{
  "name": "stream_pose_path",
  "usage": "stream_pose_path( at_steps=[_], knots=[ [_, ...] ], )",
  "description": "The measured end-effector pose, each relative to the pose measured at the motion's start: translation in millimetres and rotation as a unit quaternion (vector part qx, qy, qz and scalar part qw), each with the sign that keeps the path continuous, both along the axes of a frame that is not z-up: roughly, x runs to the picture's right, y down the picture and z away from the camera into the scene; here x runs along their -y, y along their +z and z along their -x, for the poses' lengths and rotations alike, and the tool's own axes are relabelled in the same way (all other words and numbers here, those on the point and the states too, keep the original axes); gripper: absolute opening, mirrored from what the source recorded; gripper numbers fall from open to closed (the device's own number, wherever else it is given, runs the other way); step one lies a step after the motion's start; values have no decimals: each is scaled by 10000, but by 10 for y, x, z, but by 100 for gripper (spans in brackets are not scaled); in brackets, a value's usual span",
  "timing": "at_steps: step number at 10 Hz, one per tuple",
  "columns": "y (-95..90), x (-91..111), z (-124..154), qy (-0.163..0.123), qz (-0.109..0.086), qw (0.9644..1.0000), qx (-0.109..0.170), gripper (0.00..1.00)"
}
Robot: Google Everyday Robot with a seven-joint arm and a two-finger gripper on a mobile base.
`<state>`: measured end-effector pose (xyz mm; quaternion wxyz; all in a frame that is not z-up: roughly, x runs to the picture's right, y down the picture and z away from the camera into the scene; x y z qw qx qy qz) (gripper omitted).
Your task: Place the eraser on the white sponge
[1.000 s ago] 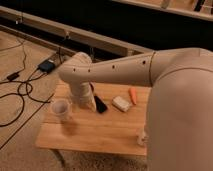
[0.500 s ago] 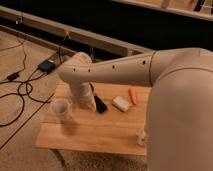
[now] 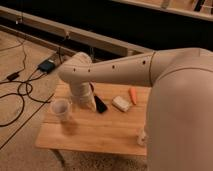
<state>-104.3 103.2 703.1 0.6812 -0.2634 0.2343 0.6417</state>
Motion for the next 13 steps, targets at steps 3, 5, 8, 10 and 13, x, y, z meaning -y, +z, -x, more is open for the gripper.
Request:
stream_pose_path(
  at_steps=[3, 5, 8, 10, 13],
  knots=[
    [0, 0, 0, 0, 0, 10000, 0, 65],
    [0, 0, 0, 0, 0, 10000, 0, 65],
    [89, 41, -90, -212, -55, 9998, 38, 65],
    [252, 111, -231, -582, -157, 9980, 177, 65],
    [514, 193, -308, -951, -331, 9929, 638, 65]
  ],
)
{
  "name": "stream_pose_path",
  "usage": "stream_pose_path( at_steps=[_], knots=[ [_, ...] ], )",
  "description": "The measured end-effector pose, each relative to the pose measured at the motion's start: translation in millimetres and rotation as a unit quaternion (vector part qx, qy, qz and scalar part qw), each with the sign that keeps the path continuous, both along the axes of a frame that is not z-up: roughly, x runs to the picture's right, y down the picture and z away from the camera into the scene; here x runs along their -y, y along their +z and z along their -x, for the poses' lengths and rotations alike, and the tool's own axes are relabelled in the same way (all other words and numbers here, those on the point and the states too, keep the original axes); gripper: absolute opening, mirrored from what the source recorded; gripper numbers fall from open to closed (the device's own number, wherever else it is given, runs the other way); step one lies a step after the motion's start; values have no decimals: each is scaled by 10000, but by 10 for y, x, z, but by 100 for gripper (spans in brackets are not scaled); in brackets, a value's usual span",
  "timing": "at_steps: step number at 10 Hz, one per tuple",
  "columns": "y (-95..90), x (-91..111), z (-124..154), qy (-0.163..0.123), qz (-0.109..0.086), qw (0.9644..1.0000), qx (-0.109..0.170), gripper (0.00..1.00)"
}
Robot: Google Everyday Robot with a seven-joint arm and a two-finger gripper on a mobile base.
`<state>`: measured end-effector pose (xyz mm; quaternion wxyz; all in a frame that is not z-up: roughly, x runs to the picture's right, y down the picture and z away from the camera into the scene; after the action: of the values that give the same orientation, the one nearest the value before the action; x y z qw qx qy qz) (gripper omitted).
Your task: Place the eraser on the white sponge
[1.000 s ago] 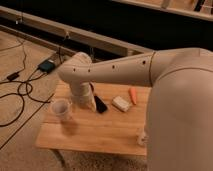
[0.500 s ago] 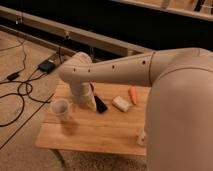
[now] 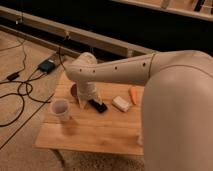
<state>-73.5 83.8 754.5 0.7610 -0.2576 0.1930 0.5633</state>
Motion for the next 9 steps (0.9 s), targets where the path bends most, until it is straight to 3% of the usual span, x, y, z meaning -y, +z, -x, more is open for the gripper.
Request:
stream_pose_path(
  at_steps=[2, 4, 9],
  knots=[
    [184, -20, -51, -110, 10, 9993, 358, 65],
    [369, -69, -161, -168, 116, 9984, 536, 65],
    [874, -33, -339, -259, 402, 9971, 588, 65]
  ],
)
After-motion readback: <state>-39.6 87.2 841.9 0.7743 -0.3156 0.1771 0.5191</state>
